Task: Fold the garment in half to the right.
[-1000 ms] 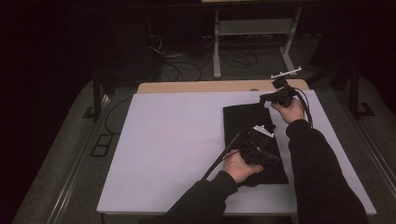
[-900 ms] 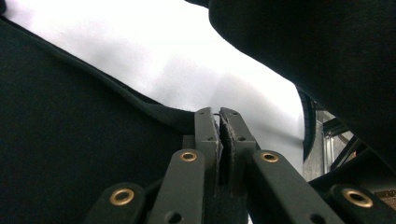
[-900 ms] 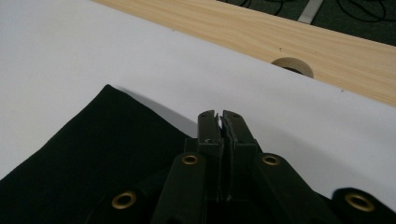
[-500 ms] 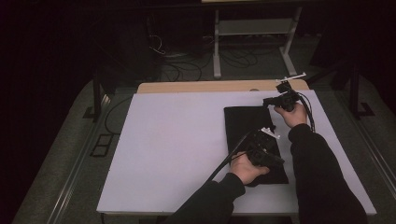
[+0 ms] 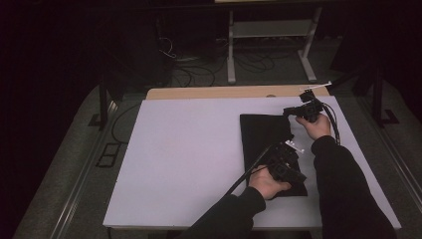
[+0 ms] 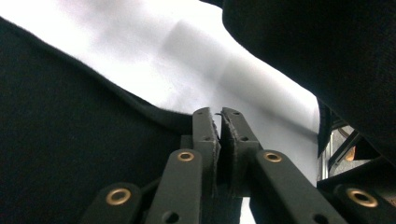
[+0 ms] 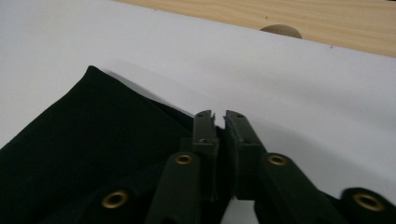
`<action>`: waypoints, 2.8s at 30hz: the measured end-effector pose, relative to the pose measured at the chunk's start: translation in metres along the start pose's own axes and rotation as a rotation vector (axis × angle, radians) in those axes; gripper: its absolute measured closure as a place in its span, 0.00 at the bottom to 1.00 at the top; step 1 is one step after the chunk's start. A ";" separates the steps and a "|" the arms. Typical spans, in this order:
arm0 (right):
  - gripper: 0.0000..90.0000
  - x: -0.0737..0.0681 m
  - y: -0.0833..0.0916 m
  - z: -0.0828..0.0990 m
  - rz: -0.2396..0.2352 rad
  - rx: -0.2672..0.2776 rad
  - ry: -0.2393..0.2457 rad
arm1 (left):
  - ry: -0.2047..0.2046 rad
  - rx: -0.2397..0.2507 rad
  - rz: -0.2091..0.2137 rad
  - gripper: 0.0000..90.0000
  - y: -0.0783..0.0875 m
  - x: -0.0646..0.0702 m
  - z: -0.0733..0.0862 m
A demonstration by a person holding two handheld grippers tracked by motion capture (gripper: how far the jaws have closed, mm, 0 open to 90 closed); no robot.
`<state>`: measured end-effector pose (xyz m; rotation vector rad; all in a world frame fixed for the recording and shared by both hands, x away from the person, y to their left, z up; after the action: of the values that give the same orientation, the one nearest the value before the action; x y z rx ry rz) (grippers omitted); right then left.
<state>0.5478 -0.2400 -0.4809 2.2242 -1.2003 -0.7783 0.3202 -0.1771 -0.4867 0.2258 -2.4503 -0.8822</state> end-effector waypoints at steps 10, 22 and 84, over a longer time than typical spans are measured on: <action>0.52 -0.003 0.012 -0.003 0.059 0.032 0.037 | -0.060 0.046 -0.069 0.65 0.011 0.002 -0.008; 0.13 -0.017 0.035 -0.014 0.036 0.075 0.052 | -0.077 0.102 -0.099 0.33 0.030 0.004 -0.017; 0.00 -0.072 0.133 0.026 -0.023 0.144 0.179 | -0.118 0.207 -0.245 0.00 0.172 -0.040 0.019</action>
<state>0.4211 -0.2479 -0.3944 2.3713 -1.1772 -0.5018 0.3473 -0.0214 -0.4067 0.5739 -2.6649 -0.7580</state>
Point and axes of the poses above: each handheld gripper's, and its own axes: y roughly backward along the jaws, z roughly out of its underside, x roughly to its right, the point moved 9 cm from there along -y, roughly forward along the jaws, and after that the axes turned 3 degrees about x, right-handed, at the moved point
